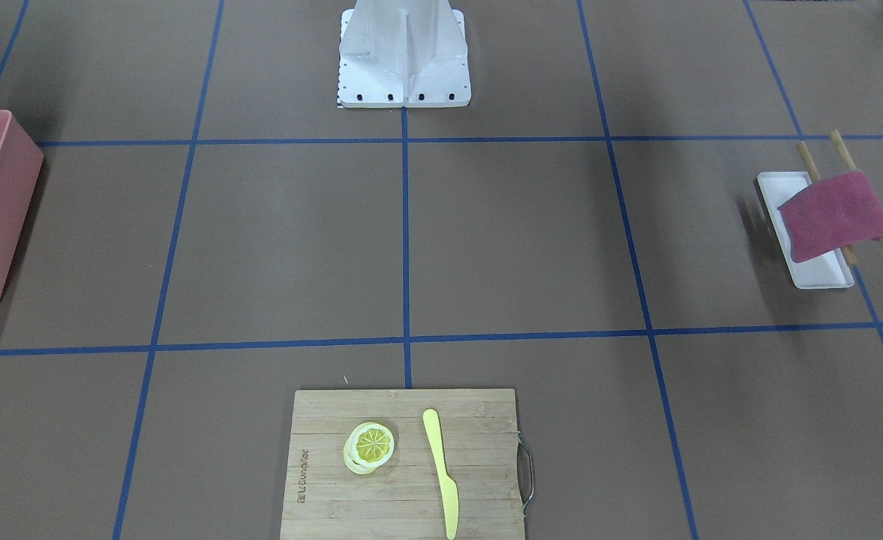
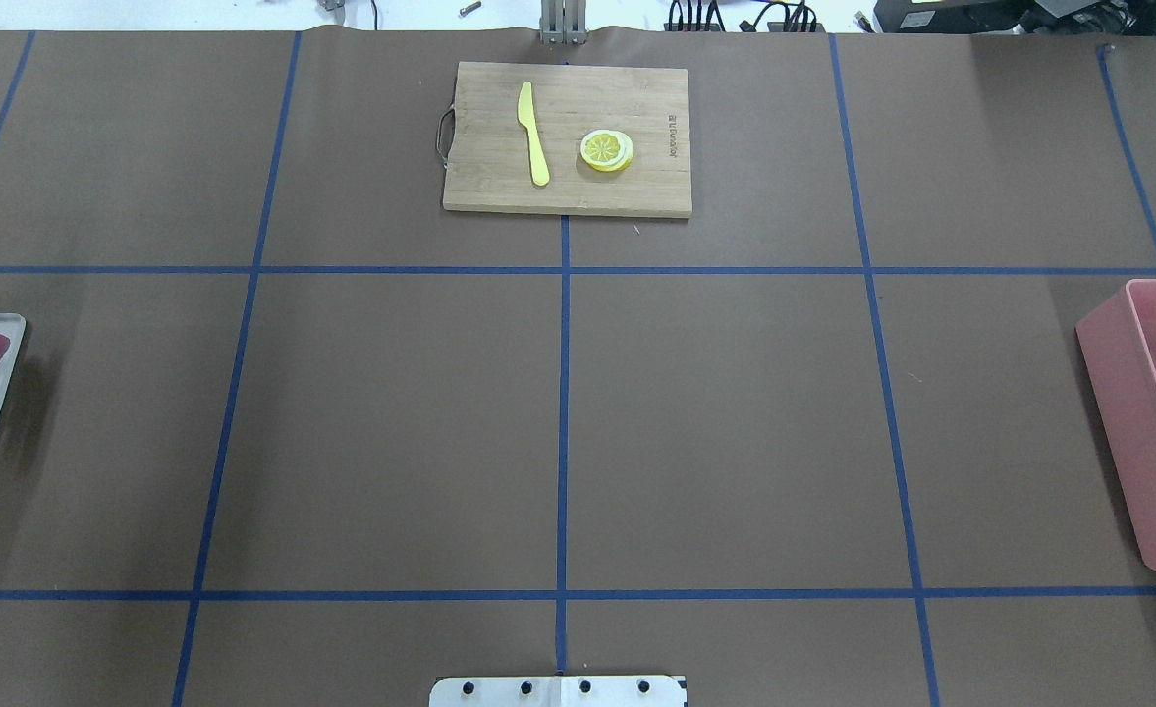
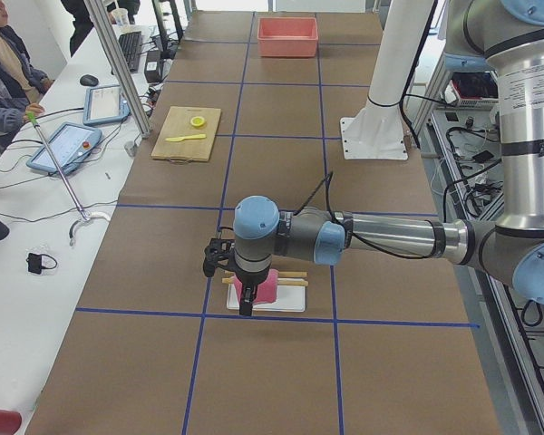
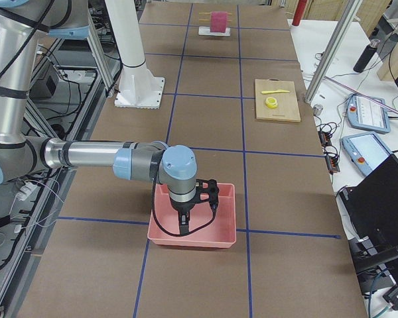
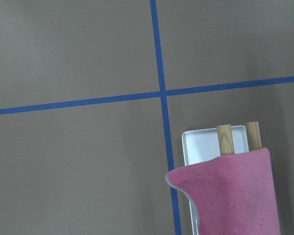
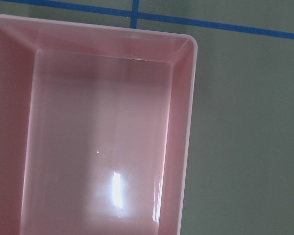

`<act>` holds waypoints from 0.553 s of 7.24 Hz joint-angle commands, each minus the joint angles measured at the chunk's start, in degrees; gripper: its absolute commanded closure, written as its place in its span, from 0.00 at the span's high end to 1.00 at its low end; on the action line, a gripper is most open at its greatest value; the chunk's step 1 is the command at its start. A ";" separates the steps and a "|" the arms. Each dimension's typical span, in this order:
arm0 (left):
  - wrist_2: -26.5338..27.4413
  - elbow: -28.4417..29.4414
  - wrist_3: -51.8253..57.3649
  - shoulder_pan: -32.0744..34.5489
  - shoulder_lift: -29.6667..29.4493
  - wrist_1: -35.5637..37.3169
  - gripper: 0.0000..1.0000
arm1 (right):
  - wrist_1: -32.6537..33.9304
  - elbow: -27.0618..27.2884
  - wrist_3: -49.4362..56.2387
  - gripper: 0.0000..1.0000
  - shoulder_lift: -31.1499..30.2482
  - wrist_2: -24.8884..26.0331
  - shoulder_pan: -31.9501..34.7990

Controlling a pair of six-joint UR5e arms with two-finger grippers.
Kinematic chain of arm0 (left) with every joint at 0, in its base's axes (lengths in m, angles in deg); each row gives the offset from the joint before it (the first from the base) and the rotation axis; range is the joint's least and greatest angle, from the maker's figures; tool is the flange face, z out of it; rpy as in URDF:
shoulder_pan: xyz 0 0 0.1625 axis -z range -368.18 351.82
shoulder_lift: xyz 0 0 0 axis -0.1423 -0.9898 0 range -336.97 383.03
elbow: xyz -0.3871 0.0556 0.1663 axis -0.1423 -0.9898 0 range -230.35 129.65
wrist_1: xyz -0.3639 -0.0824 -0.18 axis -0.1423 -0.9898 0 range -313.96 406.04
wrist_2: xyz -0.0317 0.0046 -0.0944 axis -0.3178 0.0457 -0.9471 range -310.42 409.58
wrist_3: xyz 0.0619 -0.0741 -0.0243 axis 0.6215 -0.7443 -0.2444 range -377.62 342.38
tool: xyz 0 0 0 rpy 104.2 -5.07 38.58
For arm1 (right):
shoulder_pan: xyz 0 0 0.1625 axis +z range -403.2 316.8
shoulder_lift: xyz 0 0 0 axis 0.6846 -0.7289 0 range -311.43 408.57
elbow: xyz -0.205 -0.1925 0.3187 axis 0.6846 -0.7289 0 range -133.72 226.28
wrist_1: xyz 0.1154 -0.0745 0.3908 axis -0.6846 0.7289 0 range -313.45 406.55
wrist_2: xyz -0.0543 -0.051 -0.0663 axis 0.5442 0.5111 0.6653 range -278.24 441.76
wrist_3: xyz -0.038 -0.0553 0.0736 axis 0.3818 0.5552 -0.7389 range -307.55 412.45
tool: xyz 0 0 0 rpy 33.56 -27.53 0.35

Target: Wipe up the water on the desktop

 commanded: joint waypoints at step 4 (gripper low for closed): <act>-0.21 -2.23 -0.31 -0.18 3.29 -2.86 0.98 | -0.01 0.44 0.08 1.00 -0.49 -0.45 -0.06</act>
